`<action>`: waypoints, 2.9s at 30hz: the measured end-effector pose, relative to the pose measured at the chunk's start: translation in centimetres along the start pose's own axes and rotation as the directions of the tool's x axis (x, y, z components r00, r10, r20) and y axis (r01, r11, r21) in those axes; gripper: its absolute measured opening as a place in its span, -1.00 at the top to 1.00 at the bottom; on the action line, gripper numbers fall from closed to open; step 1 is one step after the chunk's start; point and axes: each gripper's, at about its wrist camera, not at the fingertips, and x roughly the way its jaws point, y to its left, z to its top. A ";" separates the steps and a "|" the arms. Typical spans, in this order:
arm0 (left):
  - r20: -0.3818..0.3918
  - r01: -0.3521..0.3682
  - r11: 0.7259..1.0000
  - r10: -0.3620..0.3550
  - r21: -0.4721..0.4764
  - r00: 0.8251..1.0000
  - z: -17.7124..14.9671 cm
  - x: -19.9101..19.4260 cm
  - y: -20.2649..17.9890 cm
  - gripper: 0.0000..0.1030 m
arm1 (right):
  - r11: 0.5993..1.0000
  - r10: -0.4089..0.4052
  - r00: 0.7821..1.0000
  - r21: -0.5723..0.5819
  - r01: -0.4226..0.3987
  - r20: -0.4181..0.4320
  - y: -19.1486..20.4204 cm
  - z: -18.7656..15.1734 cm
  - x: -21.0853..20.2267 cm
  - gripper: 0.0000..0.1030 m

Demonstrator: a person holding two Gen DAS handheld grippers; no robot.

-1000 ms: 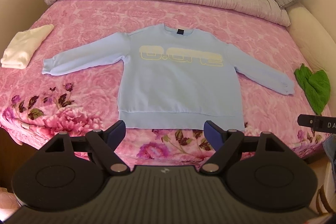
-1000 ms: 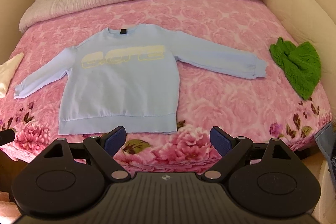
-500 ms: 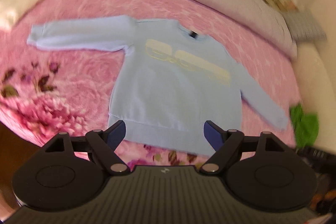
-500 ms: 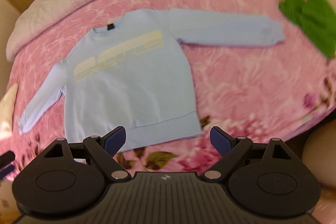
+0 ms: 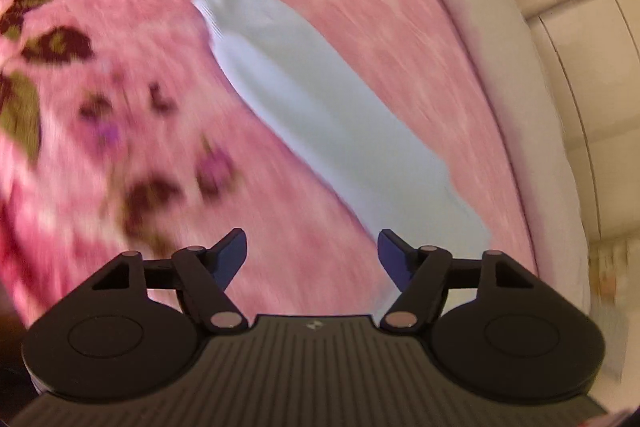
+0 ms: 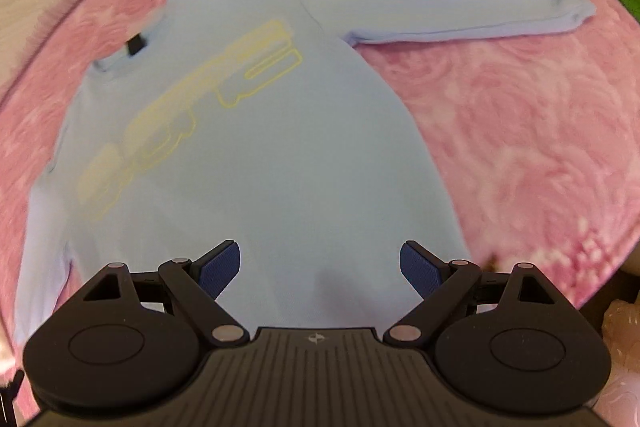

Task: Fold clothes
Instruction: 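Grasp the sleeve cuff nearest the left tool with the left tool, then fold the held sleeve across the sweatshirt front with the left tool, release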

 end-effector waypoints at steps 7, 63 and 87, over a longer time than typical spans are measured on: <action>0.122 -0.014 0.990 0.032 -0.143 0.992 6.6 4.6 4.3 -0.29 | 0.996 -0.078 0.997 -0.037 0.077 -0.005 3.1 2.4 3.9 -0.74; 0.388 -0.503 0.120 0.495 0.856 0.777 -0.3 18.0 -12.1 0.56 | 0.991 -0.004 0.995 -0.137 -0.009 -0.096 3.5 7.7 10.7 -0.74; -0.230 0.151 0.494 0.103 0.856 0.968 -17.1 11.0 -22.0 0.52 | 0.877 0.452 0.891 0.208 -0.433 -0.049 1.3 7.3 12.1 -0.48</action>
